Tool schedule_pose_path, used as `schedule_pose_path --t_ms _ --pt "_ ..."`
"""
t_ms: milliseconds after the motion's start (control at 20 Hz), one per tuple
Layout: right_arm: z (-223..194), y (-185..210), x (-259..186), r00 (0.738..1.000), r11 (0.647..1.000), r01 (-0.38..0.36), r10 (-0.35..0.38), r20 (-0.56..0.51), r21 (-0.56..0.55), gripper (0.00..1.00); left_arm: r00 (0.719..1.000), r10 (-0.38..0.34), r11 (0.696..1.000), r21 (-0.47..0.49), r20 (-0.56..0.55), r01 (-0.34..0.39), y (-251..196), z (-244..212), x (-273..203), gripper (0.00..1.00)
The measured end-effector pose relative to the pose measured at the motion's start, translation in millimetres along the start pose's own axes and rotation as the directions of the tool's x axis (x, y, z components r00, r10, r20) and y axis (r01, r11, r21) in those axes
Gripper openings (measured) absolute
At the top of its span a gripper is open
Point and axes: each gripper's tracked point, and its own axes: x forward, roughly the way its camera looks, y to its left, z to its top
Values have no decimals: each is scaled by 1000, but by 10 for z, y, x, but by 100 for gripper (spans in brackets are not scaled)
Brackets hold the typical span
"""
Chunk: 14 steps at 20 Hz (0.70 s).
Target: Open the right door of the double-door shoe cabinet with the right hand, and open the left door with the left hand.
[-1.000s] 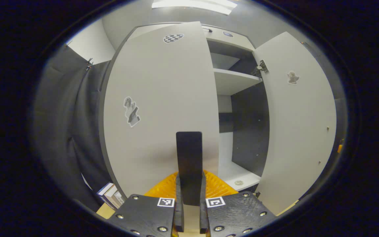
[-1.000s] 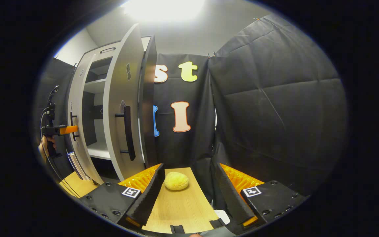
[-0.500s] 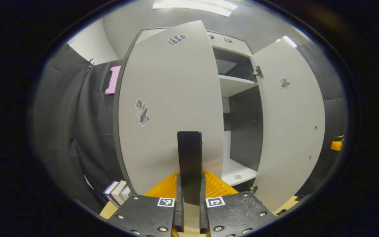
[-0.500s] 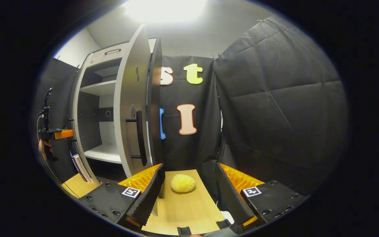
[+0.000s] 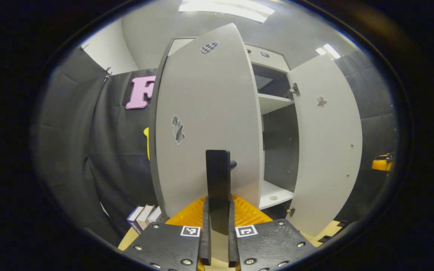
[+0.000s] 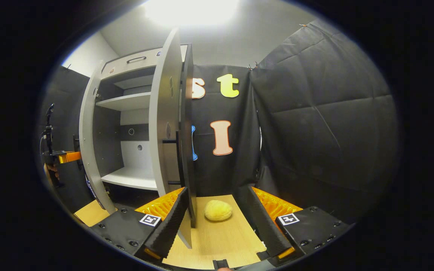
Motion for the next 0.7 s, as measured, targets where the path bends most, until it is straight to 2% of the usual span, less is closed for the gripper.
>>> schedule_pose_path --t_ms 100,150,450,550,700 --pt "-8 86 -23 1000 1000 -3 3 -5 -3 97 1000 -5 1000 3 0 5 4 -5 -18 21" --pt "-10 137 -45 1000 1000 -6 5 -6 -3 97 1000 -9 1000 1 1 9 6 -4 -24 17" --pt "-31 384 -126 1000 1000 -5 5 -20 -19 97 999 -32 999 -15 9 32 17 -1 -73 17" --pt "-14 470 -153 1000 1000 -6 6 -17 -23 96 999 -39 999 -14 10 39 37 -3 -94 20" --pt "-8 614 -158 1000 1000 -10 9 -11 -17 97 999 -46 998 -33 14 46 62 -2 -122 18"
